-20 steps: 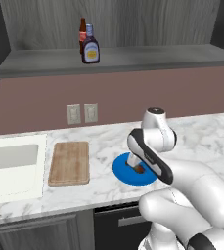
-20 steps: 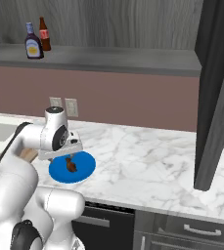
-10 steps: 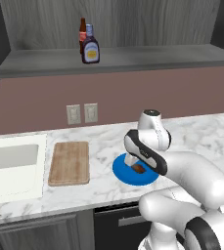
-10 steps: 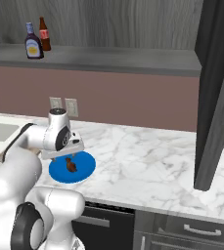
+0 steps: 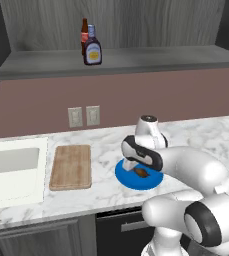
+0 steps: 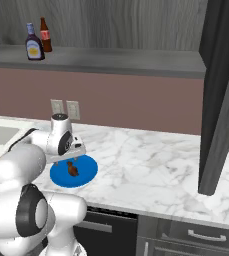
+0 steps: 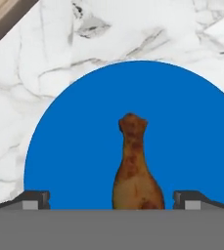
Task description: Pick the chicken drumstick from the plate and place it on the cutting board. Then pick the condiment bottle from the cabinet and place it next to the cutting board.
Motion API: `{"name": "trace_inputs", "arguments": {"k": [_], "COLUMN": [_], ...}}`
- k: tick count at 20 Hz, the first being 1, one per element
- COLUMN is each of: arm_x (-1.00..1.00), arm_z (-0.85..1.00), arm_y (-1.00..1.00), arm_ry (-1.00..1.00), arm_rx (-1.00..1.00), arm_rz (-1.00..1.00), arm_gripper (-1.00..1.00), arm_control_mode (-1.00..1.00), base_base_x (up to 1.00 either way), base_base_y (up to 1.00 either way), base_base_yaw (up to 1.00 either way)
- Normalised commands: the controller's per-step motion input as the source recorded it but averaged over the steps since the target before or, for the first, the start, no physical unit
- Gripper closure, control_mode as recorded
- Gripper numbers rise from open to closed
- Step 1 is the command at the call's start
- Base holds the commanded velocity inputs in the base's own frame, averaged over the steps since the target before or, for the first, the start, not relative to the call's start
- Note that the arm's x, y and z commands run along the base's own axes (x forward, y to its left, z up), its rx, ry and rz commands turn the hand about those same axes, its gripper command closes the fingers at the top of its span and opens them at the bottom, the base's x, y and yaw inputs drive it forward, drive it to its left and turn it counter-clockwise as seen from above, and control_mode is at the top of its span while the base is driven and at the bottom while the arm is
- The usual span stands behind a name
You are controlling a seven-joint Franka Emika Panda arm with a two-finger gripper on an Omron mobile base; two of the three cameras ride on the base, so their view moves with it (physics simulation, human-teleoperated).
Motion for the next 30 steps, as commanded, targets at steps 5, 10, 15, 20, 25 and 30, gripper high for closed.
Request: {"name": "trace_inputs", "arguments": {"k": [5, 10, 15, 20, 25, 30], "arm_x": [0.32, 0.28, 0.19, 0.15, 0.05, 0.0], "arm_z": [-0.22, -0.24, -0.22, -0.17, -0.14, -0.22], "arm_y": [0.0, 0.0, 0.0, 0.0, 0.0, 0.05], "arm_ry": [0.0, 0.0, 0.0, 0.0, 0.02, 0.02], "arm_rx": [0.0, -0.01, -0.03, -0.01, 0.0, 0.0], "arm_rz": [0.01, 0.0, 0.0, 0.0, 0.0, 0.0], "arm_gripper": [-1.0, -1.0, -1.0, -1.0, -1.0, -1.0], "arm_control_mode": [-1.0, -1.0, -1.0, -1.0, -1.0, -1.0], "base_base_x": [0.0, 0.0, 0.0, 0.0, 0.0, 0.0], "base_base_y": [0.0, 0.0, 0.0, 0.0, 0.0, 0.0], "base_base_yaw": [0.0, 0.0, 0.0, 0.0, 0.0, 0.0]}}
